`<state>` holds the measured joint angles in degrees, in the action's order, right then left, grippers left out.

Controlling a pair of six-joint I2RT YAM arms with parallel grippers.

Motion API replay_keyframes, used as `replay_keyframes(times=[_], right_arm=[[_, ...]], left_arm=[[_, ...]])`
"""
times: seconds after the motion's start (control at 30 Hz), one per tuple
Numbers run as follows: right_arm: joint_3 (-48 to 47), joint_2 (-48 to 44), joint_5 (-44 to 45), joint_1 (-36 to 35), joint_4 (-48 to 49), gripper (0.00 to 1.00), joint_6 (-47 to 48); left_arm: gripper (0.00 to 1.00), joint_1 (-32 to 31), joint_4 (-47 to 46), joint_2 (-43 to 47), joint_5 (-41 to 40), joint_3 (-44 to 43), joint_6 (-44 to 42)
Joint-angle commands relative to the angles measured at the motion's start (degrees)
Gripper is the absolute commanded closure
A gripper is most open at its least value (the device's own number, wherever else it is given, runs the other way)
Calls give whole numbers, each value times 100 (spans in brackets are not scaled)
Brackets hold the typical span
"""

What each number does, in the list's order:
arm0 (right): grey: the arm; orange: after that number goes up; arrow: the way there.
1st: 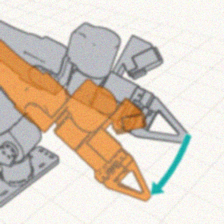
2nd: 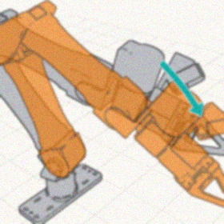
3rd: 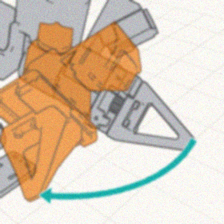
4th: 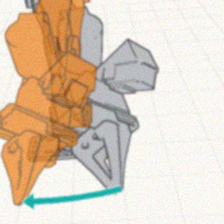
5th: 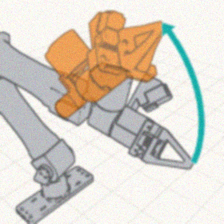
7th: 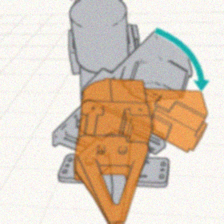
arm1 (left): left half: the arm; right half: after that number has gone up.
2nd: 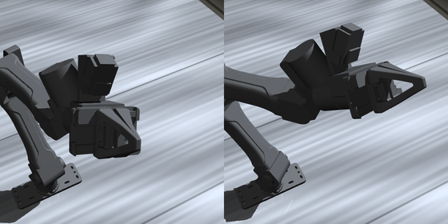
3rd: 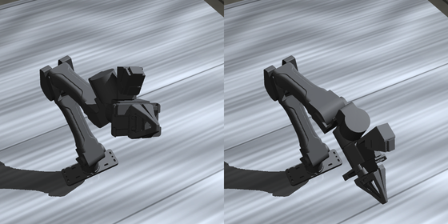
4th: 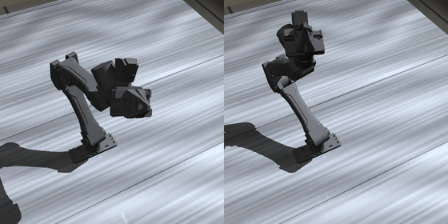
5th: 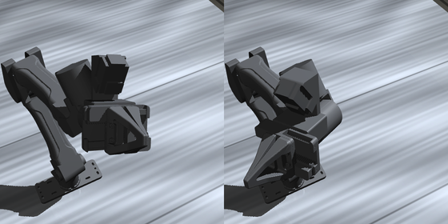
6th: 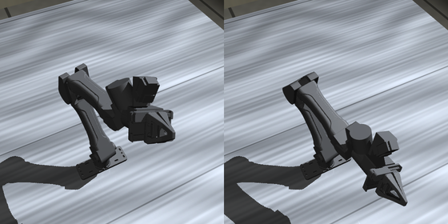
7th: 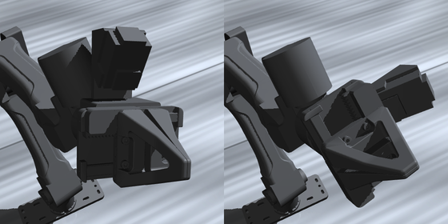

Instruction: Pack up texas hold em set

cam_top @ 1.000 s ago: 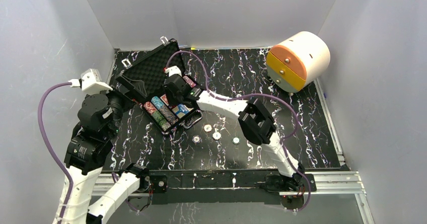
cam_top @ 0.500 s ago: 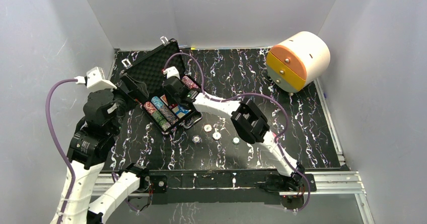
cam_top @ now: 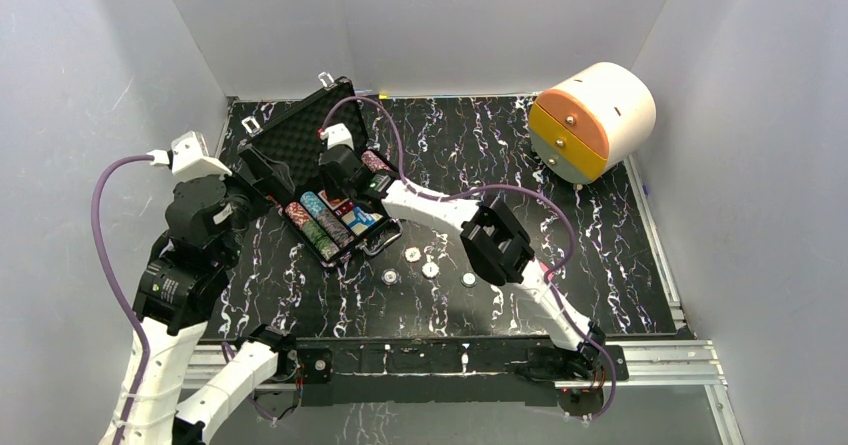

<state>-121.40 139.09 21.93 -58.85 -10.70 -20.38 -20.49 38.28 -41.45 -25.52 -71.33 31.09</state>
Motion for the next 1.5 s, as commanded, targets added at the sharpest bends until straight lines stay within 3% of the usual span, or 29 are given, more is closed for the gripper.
replay_keyframes(times=[0.0,0.17,0.43,0.57,0.63,0.8,0.9,1.1,1.2,1.37,1.47], right_arm=[[-123,-833,45,59,-125,45,-136],[924,-1866,-55,412,-572,39,-560],[3518,-3837,-555,1596,-1208,28,-1252],[4476,-4381,-364,1961,-1354,7,-1154],[4697,-4379,-280,2050,-1413,5,-895],[4421,-3734,-361,2248,-1710,17,-585],[4165,-3295,-280,2321,-2006,35,-653],[4577,-3250,-560,2330,-1377,50,-548],[4510,-3220,-689,2324,-1142,75,-371],[4262,-3013,-781,2326,-1066,76,-309],[4141,-2803,-772,2325,-1204,71,-358]], left_arm=[[2,-8,9,-38,57,-187,-29],[2,-8,-38,9,365,-34,69],[2,-8,-187,23,942,284,148],[2,-8,-365,-39,1296,479,224],[2,-8,-403,-78,1381,541,267],[2,-9,-453,-159,1417,674,334],[2,-8,-495,-177,1400,761,391],[2,-10,-507,-179,1342,872,457],[2,-8,-512,-211,1319,908,476],[2,-8,-523,-280,1296,945,499],[2,-10,-526,-278,1276,961,495]])
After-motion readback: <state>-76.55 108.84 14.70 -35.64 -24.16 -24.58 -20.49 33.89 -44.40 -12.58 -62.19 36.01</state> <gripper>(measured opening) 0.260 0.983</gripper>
